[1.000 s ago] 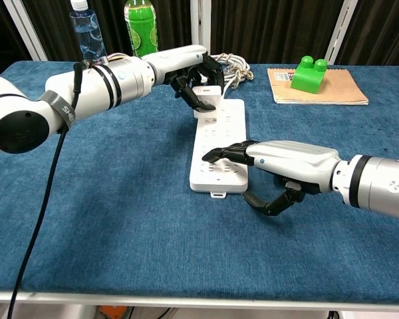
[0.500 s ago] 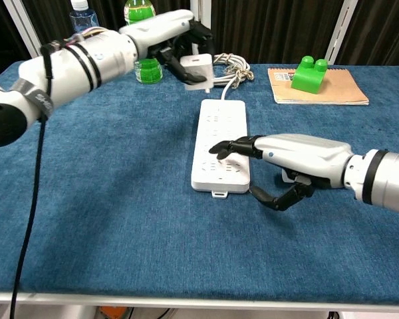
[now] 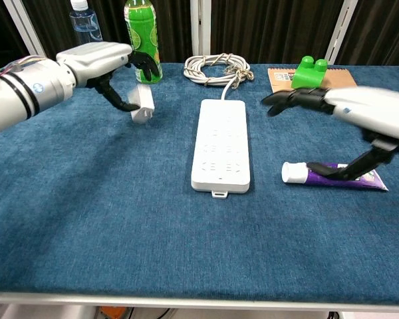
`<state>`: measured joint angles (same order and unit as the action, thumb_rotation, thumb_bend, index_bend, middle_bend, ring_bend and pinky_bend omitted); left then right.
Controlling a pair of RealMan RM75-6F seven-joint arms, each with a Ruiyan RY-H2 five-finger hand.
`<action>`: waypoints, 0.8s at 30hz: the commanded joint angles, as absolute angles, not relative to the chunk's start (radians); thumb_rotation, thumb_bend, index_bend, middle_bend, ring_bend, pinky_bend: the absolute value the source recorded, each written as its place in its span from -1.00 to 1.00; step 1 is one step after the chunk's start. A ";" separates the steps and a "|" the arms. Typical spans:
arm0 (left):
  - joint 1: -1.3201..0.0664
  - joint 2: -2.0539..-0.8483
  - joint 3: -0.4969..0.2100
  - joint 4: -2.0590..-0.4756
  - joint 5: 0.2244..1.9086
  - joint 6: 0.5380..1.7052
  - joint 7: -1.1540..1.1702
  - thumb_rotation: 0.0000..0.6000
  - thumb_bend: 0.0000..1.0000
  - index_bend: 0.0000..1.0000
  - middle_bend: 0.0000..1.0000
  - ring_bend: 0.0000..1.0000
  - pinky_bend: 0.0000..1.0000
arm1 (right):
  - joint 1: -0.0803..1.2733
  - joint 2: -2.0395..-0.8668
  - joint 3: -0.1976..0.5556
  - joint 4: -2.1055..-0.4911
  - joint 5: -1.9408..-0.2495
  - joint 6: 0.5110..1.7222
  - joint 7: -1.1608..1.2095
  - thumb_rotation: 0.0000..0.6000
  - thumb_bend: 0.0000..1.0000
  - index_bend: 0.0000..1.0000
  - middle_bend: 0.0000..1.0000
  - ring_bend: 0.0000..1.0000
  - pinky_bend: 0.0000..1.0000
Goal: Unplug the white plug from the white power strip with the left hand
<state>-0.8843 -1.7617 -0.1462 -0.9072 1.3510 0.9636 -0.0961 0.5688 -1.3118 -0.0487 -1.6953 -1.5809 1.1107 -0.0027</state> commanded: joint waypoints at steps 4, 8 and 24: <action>-0.750 -1.598 -0.146 -1.143 1.308 1.084 -0.022 1.00 -0.73 -0.73 -0.65 -0.86 -0.80 | 0.489 -1.190 -0.058 -1.746 -1.588 1.219 0.024 1.00 -0.49 -0.89 -0.76 -1.00 -1.00; -0.639 -1.445 -0.130 -1.320 1.280 1.175 0.000 1.00 -0.75 -0.73 -0.65 -0.86 -0.80 | 0.432 -1.122 -0.070 -1.758 -1.570 1.277 0.031 1.00 -0.47 -0.92 -0.77 -1.00 -1.00; -0.198 -1.169 0.007 -1.565 1.282 1.577 0.026 1.00 -0.74 -0.71 -0.65 -0.86 -0.83 | 0.216 -1.056 -0.095 -1.723 -1.548 1.477 0.046 1.00 -0.35 -0.97 -0.77 -1.00 -1.00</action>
<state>-0.2349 -1.1854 -0.0218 -1.5393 1.2597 1.5453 0.0219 0.2330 -1.0502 -0.0918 -1.7294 -1.5414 1.4595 0.0438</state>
